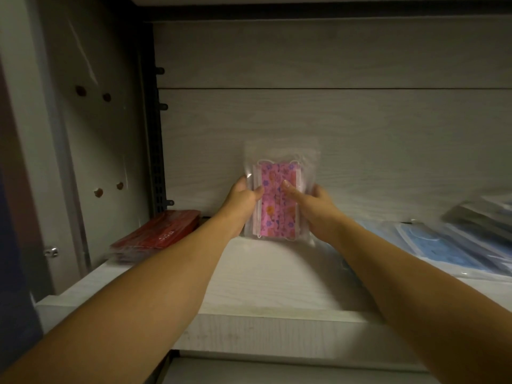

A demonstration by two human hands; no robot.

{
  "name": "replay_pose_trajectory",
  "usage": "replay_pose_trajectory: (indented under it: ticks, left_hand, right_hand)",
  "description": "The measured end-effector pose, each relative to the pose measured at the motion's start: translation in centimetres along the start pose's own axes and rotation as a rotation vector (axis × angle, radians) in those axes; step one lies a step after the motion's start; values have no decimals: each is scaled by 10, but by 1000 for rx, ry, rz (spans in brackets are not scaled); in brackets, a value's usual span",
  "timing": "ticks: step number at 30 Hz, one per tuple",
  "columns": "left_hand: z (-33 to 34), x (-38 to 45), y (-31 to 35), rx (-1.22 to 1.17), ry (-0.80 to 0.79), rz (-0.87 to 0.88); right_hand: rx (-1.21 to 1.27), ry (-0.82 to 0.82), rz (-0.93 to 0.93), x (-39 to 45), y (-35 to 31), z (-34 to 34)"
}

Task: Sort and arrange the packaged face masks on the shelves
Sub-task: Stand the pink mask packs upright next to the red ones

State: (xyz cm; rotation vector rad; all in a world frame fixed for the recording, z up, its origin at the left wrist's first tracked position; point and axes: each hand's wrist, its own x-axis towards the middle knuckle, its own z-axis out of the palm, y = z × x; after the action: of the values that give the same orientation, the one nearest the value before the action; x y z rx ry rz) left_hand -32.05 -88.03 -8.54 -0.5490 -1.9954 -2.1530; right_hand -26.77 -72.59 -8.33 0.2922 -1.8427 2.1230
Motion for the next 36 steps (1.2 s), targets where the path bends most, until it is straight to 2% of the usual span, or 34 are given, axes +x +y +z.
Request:
replay_pose_trajectory:
  ticks: [7, 12, 19, 25, 29, 33, 36]
  left_hand:
    - [-10, 3, 3, 74, 91, 82]
    - [-12, 3, 5, 49, 94, 51]
    - [-17, 3, 2, 46, 87, -9]
    - [-11, 2, 1, 174, 23, 35]
    - [-15, 3, 2, 135, 58, -18]
    - [-16, 3, -1, 223, 48, -71]
    - [-15, 5, -4, 303, 40, -43]
  right_hand:
    - [-104, 45, 1, 10, 2, -8]
    - [-172, 144, -35, 16, 2, -5]
    - [-270, 57, 73, 16, 7, -9]
    - [-315, 99, 32, 19, 10, -5]
    - [-276, 101, 45, 19, 6, -6]
    - [-309, 85, 102, 18, 13, -2]
    - [-316, 105, 75, 18, 12, 1]
